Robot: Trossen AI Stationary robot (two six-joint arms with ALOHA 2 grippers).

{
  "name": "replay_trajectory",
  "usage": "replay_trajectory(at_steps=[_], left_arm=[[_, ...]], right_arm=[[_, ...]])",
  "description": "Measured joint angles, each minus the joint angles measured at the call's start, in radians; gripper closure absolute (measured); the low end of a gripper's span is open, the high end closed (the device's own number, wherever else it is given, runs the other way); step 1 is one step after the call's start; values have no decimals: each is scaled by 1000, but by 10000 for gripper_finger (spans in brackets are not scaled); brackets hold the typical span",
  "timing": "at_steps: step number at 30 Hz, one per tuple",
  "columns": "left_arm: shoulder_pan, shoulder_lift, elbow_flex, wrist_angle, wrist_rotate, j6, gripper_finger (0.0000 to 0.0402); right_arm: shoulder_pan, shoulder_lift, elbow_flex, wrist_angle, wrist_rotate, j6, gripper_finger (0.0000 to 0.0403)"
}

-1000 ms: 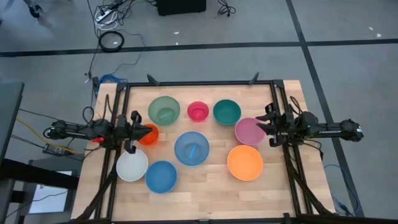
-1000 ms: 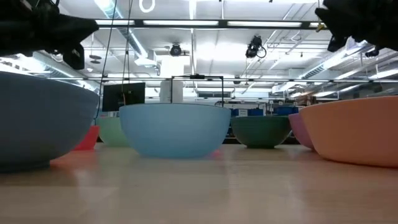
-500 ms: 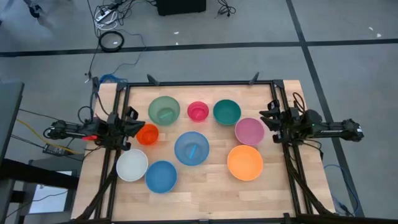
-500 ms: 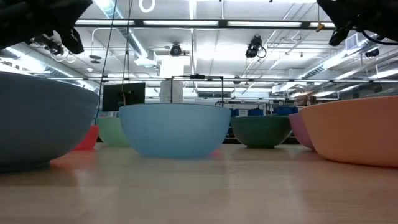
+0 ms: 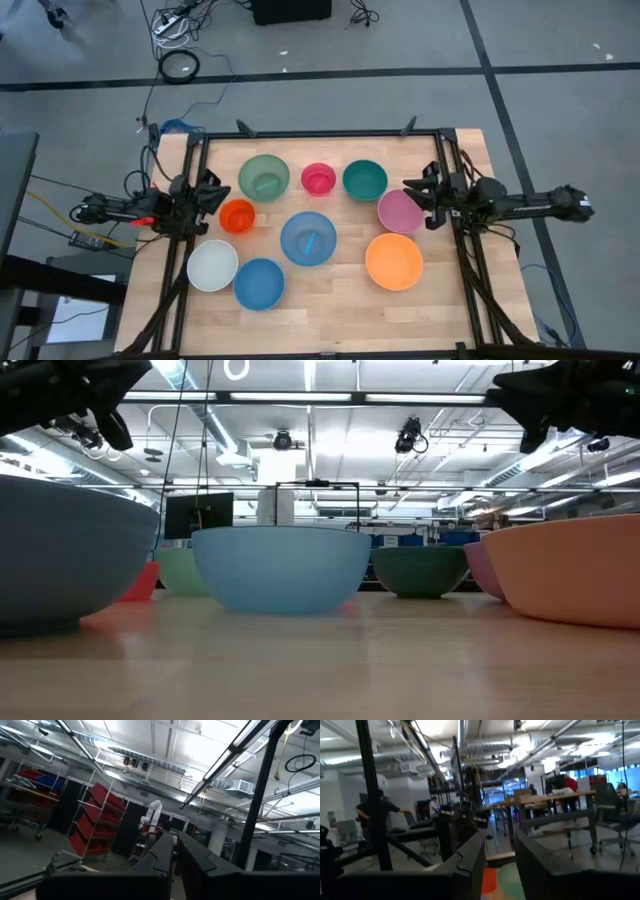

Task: Nest bowls inside each other
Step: Stack the light green bowl on top of the light blue bowl

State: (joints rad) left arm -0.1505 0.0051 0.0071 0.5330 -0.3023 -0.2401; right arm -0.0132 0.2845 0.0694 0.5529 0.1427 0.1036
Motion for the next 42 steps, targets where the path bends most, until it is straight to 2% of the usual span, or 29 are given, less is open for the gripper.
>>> replay_trajectory(at_steps=[6,10,15,18,23,26,31,36,39,42], left_arm=[[0,34,81,-89,-9,57,366],[0,143,221,-336,-88,93,366],[0,384,430,-718,-206,104,366],[0,555,550,-917,-255,141,366],[2,817,736,-1202,-389,240,366],[18,935,801,-1248,-433,312,366],[64,1045,844,-1230,-436,385,366],[94,1075,851,-1229,-437,360,366],[105,1069,851,-1224,-443,342,366],[108,1049,852,-1218,-446,342,366]], right_arm=[[1,126,138,-87,14,-54,305],[23,249,323,-331,89,-92,305],[79,431,559,-666,221,-99,305],[127,511,681,-767,316,-98,305],[231,602,847,-944,540,-97,305],[289,643,909,-1023,656,-73,305],[355,693,930,-1061,733,1,305],[347,774,913,-1059,833,254,305],[297,848,913,-1015,815,364,305],[234,949,912,-863,755,334,305]])
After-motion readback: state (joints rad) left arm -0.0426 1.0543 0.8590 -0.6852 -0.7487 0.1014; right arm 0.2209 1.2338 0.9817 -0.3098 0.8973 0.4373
